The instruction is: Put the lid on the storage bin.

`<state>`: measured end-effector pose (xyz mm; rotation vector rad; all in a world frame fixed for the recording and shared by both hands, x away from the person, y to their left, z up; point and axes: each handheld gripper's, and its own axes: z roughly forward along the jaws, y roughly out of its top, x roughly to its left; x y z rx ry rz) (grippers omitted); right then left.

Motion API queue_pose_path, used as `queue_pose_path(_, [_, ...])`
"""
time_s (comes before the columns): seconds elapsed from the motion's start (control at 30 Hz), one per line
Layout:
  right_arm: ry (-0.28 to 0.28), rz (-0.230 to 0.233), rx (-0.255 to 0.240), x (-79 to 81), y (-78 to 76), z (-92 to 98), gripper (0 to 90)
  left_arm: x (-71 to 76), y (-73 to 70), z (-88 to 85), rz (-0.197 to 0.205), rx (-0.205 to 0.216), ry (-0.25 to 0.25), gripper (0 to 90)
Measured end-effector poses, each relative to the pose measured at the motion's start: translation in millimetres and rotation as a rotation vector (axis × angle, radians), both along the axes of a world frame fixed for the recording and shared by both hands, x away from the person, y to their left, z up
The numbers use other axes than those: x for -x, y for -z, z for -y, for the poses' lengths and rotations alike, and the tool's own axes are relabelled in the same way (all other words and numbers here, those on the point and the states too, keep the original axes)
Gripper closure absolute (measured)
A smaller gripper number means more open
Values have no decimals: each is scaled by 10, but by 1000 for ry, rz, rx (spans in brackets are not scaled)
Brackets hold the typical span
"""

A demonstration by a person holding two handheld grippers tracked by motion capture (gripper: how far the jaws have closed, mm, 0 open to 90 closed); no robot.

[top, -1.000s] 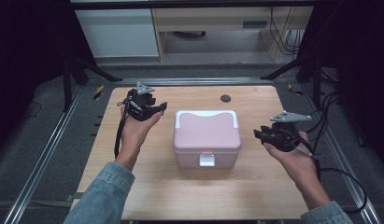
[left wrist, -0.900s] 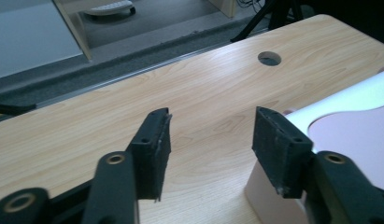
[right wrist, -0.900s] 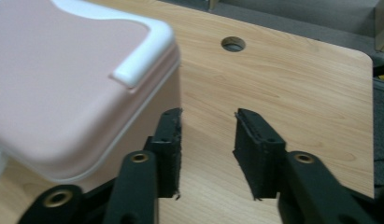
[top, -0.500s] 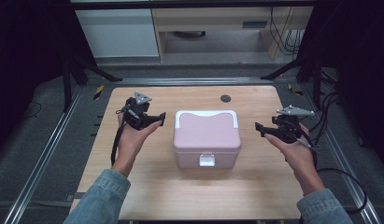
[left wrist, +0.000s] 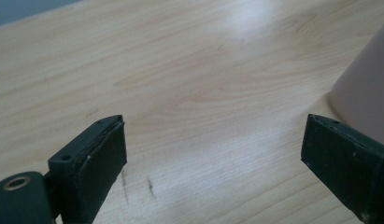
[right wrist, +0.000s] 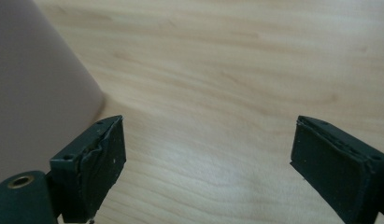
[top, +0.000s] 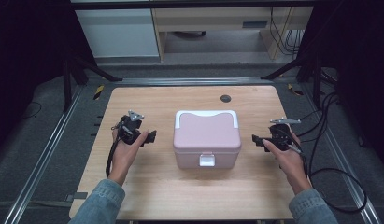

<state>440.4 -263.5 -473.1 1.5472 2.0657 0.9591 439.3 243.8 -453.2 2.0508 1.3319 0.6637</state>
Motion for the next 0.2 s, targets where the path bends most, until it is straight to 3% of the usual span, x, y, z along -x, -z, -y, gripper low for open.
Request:
queue_pose_path(0.07, [16, -18, 24, 1, 100, 12, 103, 15, 116, -51, -19, 6, -10, 63])
queue_pose_path(0.2, [44, -59, 23, -4, 276, 53, 102, 50, 303, -141, -40, 1, -23, 65])
